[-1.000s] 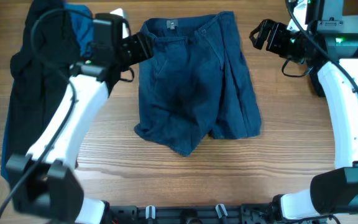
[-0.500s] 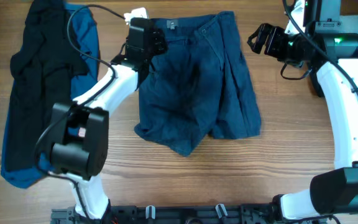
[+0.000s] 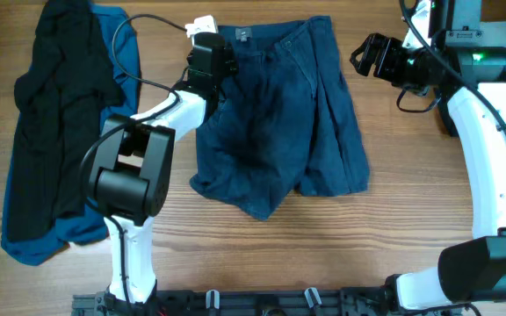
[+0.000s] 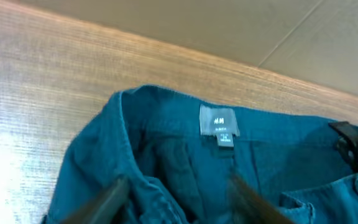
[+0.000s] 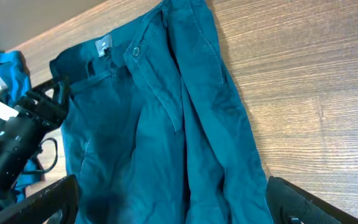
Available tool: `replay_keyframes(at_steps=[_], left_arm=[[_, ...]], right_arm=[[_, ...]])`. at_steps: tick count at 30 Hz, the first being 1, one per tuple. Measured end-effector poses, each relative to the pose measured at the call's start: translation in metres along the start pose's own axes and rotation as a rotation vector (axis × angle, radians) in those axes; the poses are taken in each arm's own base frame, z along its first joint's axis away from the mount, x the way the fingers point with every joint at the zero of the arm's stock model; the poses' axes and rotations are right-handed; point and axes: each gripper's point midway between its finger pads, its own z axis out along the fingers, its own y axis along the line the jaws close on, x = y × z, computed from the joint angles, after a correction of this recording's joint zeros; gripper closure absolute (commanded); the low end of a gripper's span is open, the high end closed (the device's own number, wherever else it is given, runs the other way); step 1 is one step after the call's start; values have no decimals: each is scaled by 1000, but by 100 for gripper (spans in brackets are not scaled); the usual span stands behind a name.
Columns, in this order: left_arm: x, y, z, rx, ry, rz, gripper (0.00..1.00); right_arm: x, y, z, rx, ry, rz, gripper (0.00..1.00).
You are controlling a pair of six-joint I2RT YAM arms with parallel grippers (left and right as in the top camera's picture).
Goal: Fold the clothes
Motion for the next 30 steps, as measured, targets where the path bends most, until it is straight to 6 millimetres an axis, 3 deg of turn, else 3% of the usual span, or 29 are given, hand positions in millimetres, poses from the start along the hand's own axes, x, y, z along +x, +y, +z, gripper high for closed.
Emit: replay_keyframes(at_steps=[2,10,13,17,22,24,26,29,30], left_arm=[[0,0,2,3,-5,9,96],[11,6,3,-28,55,17,96],[-2,13,-1,-69,111,18,96],[-76,30,-18,-119,86,-22,96],[-174,75,-53,-170,-20,-78,96],[-192,98,-61,-193,-47,-93,91],[-189,117,-63,-206,-15,-104,72],[-160,121,-66,-173,119,-111,39],[-140,117,-69,-153,207,-122,31]], right_arm=[[0,0,0,0,0,0,4],[1,0,0,1,4,-10,5],[2,-1,0,2,8,-20,5],[2,-1,0,3,10,-23,5],[2,-1,0,3,9,-23,5],[2,-1,0,3,9,-23,5],[2,-1,0,3,10,-23,5],[2,-1,0,3,10,-23,4],[2,-1,0,3,10,-23,4]])
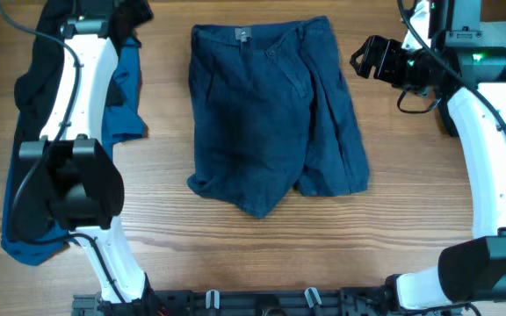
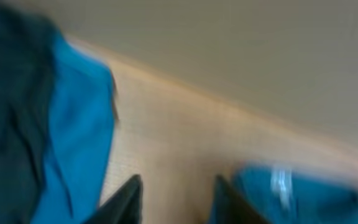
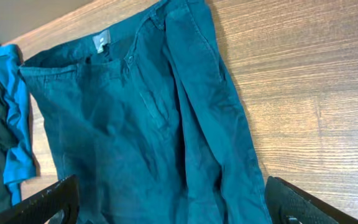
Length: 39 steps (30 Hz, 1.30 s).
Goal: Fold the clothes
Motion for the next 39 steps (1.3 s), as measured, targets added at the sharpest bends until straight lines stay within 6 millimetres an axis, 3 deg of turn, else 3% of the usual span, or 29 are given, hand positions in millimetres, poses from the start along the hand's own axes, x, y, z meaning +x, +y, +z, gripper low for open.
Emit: replay_keyframes(at_steps=[2,4,7,8,9,11,13,16,20,23,27,31,33,34,35,39], left_arm=[[38,-4,-3,22,160,-1,27],[82,-4,-18,14,343,-6,30],[138,-8,-62,-25,589,4,46],[155,-9,-87,-47,671,26,48],[160,-16,-108,-46,696,45,49],[176,-9,-136,-109,782,68,49],[190,-5,-155,-182,836,106,51],[212,-4,-151,-251,850,141,50],[262,-2,-136,-254,874,141,44],[293,-7,-132,-171,859,120,31],[317,-20,-129,-67,836,124,27],[349,-27,-118,-12,840,160,42],[360,-23,-118,-16,856,157,60],[363,-20,-116,-17,856,151,74],[364,-19,-116,-18,860,150,95],[362,-17,-112,-18,848,126,96]], right_arm=[[0,0,0,0,0,0,4],[2,0,0,2,7,2,3],[2,0,0,1,7,2,2],[1,0,0,-1,6,1,2],[2,0,0,-2,7,1,1],[2,0,0,-2,7,1,1],[2,0,0,-2,8,-11,1],[4,-1,0,1,17,-20,1],[5,-1,0,1,20,-44,1],[5,-1,0,1,18,-48,1],[5,1,0,-6,19,-48,0],[6,1,0,-8,25,-47,1],[6,1,0,-8,26,-46,1],[6,1,0,-8,26,-46,0],[6,1,0,-8,27,-46,1],[7,1,0,-8,28,-46,0]])
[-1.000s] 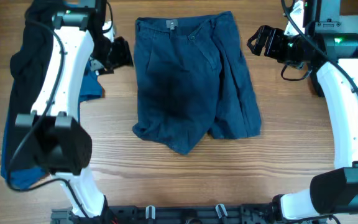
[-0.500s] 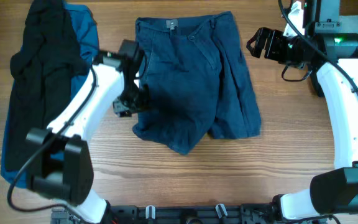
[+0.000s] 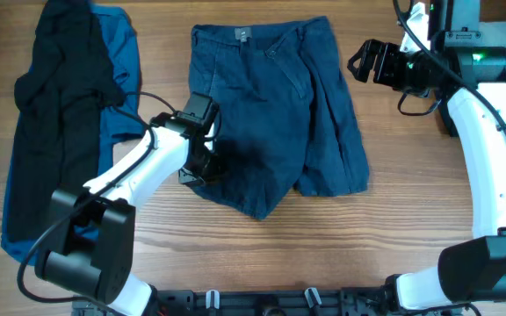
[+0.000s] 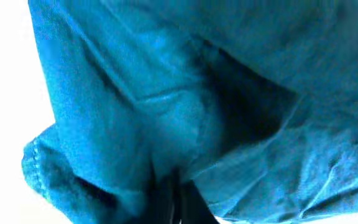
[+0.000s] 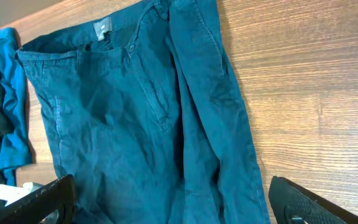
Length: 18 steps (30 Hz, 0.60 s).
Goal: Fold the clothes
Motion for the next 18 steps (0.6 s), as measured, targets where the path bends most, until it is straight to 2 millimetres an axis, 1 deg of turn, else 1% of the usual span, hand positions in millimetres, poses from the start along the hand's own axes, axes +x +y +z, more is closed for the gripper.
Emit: replay_keyframes(at_steps=[2,3,5,9,11,13,15,17,18], left_arm=[[-2,3,-1,2,-3,-12,96],[-4,8,-4,4,-6,-33,96],[-9,18,-18,15,-33,-78,96],[-19,44,-76,60,-175,-179,96],[-16,60,-96,60,-213,-234,96],[-13,72,-99,46,-209,-277,96],[-14,80,-99,20,-212,-296,96],[-16,89,-100,-21,-228,-305,96],[-18,97,-102,-47,-242,-324,96]], right_arm=[[0,0,0,0,0,0,1],[0,0,0,0,0,-2,1],[0,0,0,0,0,-8,0],[0,0,0,0,0,-11,0],[0,0,0,-3,1,-11,1],[0,0,0,-3,1,-11,1],[1,0,0,-2,3,-10,1],[4,0,0,0,15,-11,1],[5,-1,0,1,20,-14,0]])
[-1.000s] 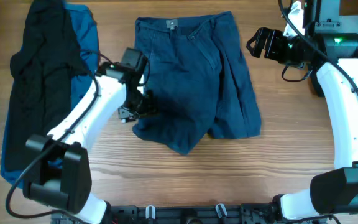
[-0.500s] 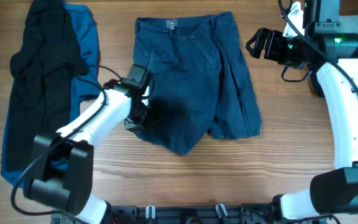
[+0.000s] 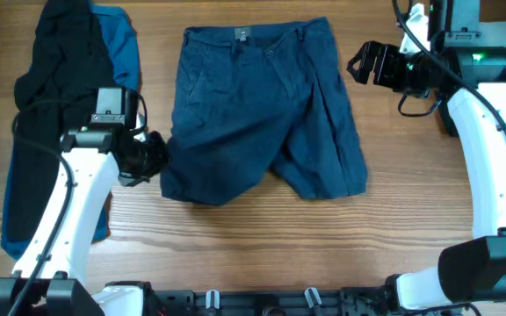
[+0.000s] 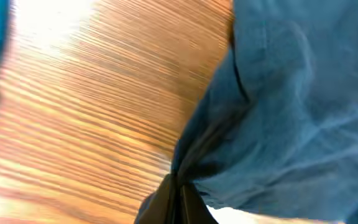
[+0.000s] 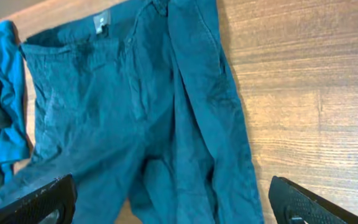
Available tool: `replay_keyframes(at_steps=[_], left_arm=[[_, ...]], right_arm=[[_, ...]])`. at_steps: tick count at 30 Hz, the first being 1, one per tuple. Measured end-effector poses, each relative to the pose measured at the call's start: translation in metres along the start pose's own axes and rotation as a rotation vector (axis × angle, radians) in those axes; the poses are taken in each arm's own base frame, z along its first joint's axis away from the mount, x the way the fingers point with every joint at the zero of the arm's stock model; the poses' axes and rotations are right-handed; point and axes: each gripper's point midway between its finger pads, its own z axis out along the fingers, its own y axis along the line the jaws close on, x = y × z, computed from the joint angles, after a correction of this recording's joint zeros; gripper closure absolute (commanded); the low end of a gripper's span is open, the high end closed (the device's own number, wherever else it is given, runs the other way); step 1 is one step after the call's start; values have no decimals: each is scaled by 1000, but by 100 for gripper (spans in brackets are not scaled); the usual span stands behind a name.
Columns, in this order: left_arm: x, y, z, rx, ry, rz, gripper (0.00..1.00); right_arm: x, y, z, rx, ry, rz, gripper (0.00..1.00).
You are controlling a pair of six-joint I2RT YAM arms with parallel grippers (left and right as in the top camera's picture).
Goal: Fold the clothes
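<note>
Dark blue shorts [image 3: 262, 105] lie flat mid-table, waistband at the far edge, two legs toward the front. My left gripper [image 3: 158, 158] is shut on the hem of the shorts' left leg at its outer corner; in the left wrist view the pinched blue cloth [image 4: 278, 112] runs up from the closed fingers [image 4: 180, 198]. My right gripper [image 3: 358, 63] hangs open above the table beside the shorts' right waist, holding nothing; its wide-apart fingers [image 5: 39, 198] frame the shorts [image 5: 154, 106] below.
A pile of black and bright blue clothes [image 3: 60, 105] lies along the left side of the wooden table [image 3: 429, 211]. The right arm's base and cables stand at the far right edge.
My left gripper, shut on the left leg's hem, has moved left and slightly back. The left leg is now drawn out to the left and the shorts lie wider.
My left gripper was first at the shorts' waistband near the label, then over the clothes pile at the far left, then shut on the crumpled left leg hem. That leg is now pulled out leftward. The right gripper stayed open in place.
</note>
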Motion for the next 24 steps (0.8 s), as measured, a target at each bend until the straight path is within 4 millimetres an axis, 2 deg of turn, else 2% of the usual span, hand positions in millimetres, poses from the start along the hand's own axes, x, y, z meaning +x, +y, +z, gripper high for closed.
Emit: replay_keyframes(at_steps=[3,4,5,6,7,9,14,16,18,19,22,24], left_arm=[[-24,28,-4,-35,-64,-102,96],[-31,37,-5,-40,-82,-136,90],[-40,47,-7,-41,-106,-175,61],[-45,53,-8,-42,-122,-197,25],[-51,59,-10,-37,-140,-220,1],[-60,66,-12,-25,-167,-252,0],[-67,53,-13,51,-181,-246,0],[-66,47,-14,78,-172,-240,0],[-66,37,-15,106,-171,-215,1],[-68,25,-18,135,-179,-179,1],[-61,-22,-19,208,-185,-20,1],[-50,-52,-18,238,-183,84,1]], right_arm=[[1,0,0,1,5,-4,1],[1,0,0,1,6,-4,0],[1,0,0,1,6,-4,0],[1,0,0,1,6,-4,1],[1,0,0,1,6,-4,1],[1,0,0,1,6,-4,1],[4,-1,1,4,19,0,1],[-1,-2,6,1,6,-4,1],[-18,0,14,-11,-52,-26,0],[-35,2,19,-23,-110,-50,1],[-80,11,38,-65,-265,-126,2],[-100,18,63,-92,-331,-182,3]])
